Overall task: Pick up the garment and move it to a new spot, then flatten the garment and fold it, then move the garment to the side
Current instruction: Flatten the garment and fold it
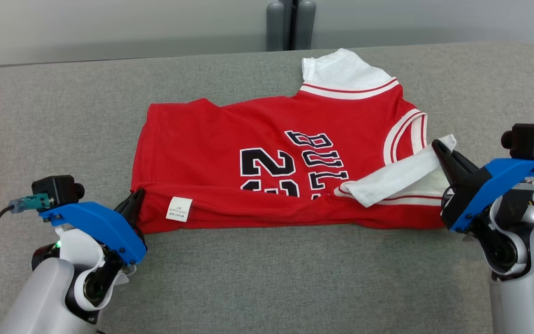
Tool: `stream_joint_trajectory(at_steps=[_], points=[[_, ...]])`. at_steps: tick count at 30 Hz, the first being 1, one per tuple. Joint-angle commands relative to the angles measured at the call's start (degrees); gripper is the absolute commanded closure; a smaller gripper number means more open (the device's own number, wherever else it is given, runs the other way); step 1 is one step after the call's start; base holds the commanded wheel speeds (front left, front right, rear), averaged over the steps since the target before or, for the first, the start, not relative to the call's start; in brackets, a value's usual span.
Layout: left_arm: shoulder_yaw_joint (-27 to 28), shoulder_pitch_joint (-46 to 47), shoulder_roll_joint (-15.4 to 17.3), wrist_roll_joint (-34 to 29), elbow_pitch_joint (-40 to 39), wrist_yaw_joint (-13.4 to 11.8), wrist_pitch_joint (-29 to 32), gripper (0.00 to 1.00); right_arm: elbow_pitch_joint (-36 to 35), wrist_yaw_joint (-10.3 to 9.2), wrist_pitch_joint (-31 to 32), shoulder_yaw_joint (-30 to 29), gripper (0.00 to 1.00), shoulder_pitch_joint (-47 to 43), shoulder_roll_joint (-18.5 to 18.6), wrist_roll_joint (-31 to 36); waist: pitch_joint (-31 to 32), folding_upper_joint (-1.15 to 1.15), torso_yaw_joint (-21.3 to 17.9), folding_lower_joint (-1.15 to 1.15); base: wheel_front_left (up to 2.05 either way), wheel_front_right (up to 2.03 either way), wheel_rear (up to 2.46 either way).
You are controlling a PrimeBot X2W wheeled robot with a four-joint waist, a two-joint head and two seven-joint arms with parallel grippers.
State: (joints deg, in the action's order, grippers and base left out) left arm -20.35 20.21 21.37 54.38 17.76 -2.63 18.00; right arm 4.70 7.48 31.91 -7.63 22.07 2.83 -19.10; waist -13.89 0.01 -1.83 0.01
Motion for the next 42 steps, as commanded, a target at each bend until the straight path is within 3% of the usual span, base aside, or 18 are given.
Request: stream_joint_trajectory(at_steps=[1, 9, 10, 11, 19, 26, 34, 42], points=[[0.09, 1.28, -0.25, -0.34, 0.95, 0.31, -0.6, 1.0, 1.09, 0.03, -1.4, -0.17, 1.0, 1.77, 0.12, 0.1, -0.31, -0.01, 0.01, -0.01, 0.0, 0.0, 0.0], [-0.62, 3.19, -2.12, -0.62, 4.55, 1.72, -2.78, 1.0, 8.02, 0.03, -8.22, -0.54, 1.0, 6.52, 0.12, -0.49, -1.32, -0.01, 0.83, -0.01, 0.0, 0.0, 0.0], [-0.72, 3.33, -2.37, -1.06, 4.82, 1.78, -3.54, 0.68, 8.72, 0.03, -9.09, -0.12, 0.43, 6.79, 0.11, -0.91, -1.38, -0.01, 1.06, -0.01, 0.0, 0.0, 0.0], [-0.87, 3.43, -2.46, -1.64, 5.16, 1.65, -4.44, 0.0, 9.27, 0.03, -10.3, 0.3, 0.0, 7.04, 0.1, -1.58, -1.41, -0.01, 1.23, -0.01, 0.0, 0.0, 0.0], [-1.61, -0.73, -3.72, -4.26, 4.71, 1.29, -11.34, 0.0, 9.9, 0.03, -15.54, 0.32, 0.0, 6.01, 0.15, -3.36, -0.41, -0.01, 2.25, -0.01, 0.0, 0.0, 0.0], [-2.08, -9.57, -2.13, -9.37, 0.14, -3.93, -18.64, 0.0, 5.93, 0.03, -12.32, -3.38, 0.0, -1.28, 0.72, 1.16, 1.03, -0.01, 3.11, -0.01, 0.0, 0.0, 0.0], [-5.22, -9.56, -2.82, -12.6, -1.18, -6.69, -17.5, 0.0, 3.84, 0.03, -6.21, -8.74, 0.0, -8.29, 0.28, 9.58, 0.97, -0.01, 3.4, -0.01, 0.0, 0.0, 0.0], [-6.37, -3.64, -4.71, -15.22, 5.31, -9.72, -16.86, 0.0, 10.05, 0.03, -6.03, -8.52, 0.0, -5.16, 0.1, 12.03, -0.51, -0.01, 2.24, -0.01, 0.0, 0.0, 0.0]])
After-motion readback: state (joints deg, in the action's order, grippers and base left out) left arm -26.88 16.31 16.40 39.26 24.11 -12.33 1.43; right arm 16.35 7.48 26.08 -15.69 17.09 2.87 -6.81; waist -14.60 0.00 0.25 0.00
